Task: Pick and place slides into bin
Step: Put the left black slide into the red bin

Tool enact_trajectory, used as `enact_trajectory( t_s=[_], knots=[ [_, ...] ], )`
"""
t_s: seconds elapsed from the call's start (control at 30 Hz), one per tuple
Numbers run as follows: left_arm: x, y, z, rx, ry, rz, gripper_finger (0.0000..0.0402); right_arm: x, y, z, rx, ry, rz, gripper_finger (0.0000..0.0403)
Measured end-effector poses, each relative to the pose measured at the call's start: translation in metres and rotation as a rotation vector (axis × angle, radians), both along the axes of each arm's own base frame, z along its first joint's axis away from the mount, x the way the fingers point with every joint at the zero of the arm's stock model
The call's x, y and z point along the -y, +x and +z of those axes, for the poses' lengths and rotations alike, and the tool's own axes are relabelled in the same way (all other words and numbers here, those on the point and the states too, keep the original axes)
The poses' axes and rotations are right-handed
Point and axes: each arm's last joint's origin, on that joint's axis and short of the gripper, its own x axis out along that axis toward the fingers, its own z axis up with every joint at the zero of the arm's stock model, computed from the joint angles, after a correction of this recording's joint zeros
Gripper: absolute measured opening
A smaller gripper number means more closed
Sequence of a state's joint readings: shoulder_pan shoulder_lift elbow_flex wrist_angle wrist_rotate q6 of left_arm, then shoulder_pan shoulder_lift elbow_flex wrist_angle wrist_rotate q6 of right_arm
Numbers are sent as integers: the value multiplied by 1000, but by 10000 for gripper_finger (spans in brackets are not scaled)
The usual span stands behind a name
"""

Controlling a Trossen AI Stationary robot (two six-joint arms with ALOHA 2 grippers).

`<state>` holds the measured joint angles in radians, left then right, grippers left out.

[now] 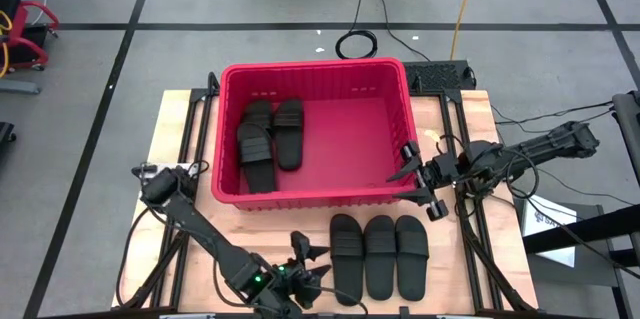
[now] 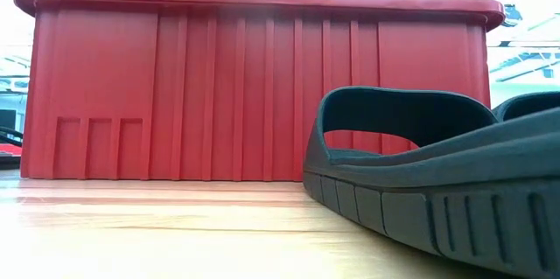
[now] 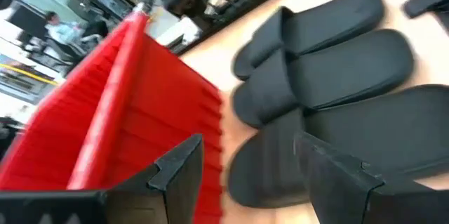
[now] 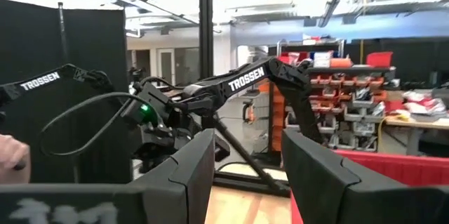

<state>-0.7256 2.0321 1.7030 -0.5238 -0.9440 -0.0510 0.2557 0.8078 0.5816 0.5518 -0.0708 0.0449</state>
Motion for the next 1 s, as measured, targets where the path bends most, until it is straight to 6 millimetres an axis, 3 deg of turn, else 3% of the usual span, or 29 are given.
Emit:
enact_trajectory(
  t_s=[0.43, 1.0],
  knots=[
    [24, 38, -30, -60, -47, -35, 229, -10, -2, -2, -29, 27, -13, 155],
    [0, 60, -70, -234, -42, 39, 230, -11, -2, -3, -38, 8, -23, 155]
  ],
)
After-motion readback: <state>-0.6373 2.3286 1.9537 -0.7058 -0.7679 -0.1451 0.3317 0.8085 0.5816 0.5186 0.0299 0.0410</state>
